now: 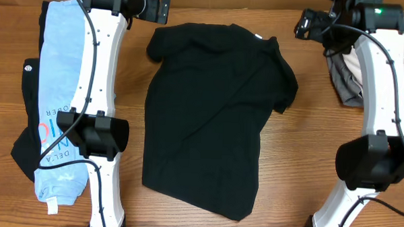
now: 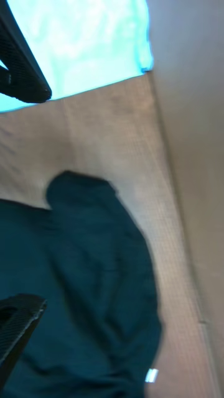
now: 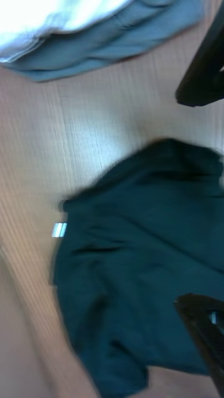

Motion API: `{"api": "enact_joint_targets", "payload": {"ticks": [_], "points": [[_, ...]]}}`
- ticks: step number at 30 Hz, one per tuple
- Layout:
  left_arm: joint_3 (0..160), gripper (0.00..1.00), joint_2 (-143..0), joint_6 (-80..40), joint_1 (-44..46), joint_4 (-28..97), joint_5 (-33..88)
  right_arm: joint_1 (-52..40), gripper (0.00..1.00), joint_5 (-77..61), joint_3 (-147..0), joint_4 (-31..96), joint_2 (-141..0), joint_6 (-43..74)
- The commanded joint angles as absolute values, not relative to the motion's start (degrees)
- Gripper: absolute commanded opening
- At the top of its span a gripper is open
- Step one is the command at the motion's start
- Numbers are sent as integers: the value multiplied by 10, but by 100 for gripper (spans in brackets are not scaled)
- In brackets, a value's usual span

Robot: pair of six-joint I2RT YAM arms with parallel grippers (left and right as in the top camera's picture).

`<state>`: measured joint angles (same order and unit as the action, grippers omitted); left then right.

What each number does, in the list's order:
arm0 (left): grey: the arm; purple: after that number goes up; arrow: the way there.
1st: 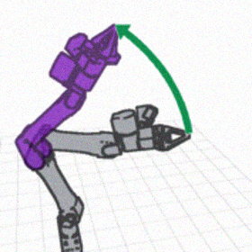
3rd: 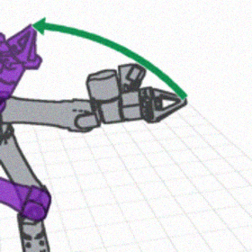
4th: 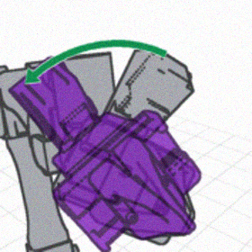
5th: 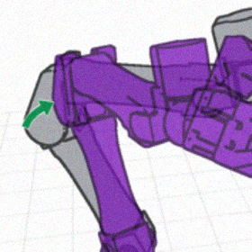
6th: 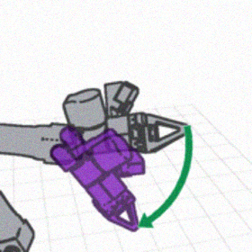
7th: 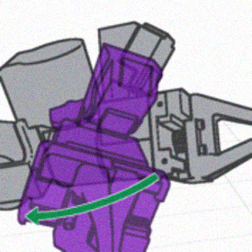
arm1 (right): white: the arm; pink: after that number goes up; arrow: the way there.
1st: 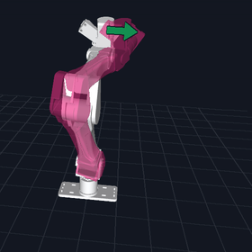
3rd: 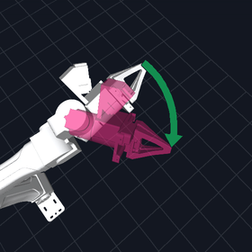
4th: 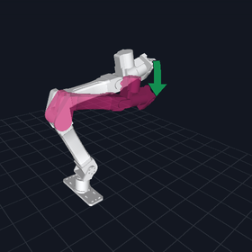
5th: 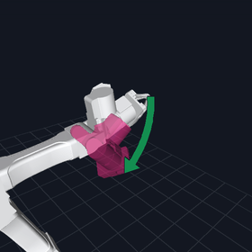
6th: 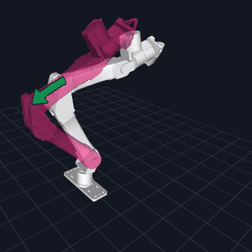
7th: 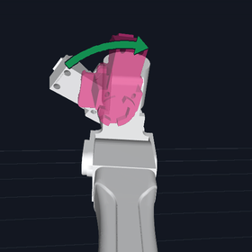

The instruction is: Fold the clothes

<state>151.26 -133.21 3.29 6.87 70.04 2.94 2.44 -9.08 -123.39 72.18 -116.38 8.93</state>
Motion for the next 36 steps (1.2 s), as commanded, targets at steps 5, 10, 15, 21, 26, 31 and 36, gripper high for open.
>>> {"api": "enact_joint_targets", "payload": {"ticks": [5, 10, 15, 21, 26, 31, 36], "points": [[1511, 100, -1381, 90, 66, 768, 40, 23, 98, -102, -1144, 750, -1162, 86], [1511, 100, -1430, 86, 66, 777, 41, 23, 92, -104, -1035, 683, -1162, 105], [1511, 100, -1476, 55, 60, 762, 41, 28, 89, -104, -950, 607, -1162, 133], [1511, 92, -1514, 51, 51, 748, 41, 39, 82, -104, -891, 538, -1162, 140], [1511, 74, -1525, 51, 48, 717, 41, 39, 73, -113, -856, 488, -1162, 151], [1511, 48, -1526, 49, 48, 685, 40, 39, 63, -124, -831, 464, -1163, 168], [1511, 52, -1526, 42, 49, 665, 41, 39, 55, -123, -806, 441, -1163, 179]]}}
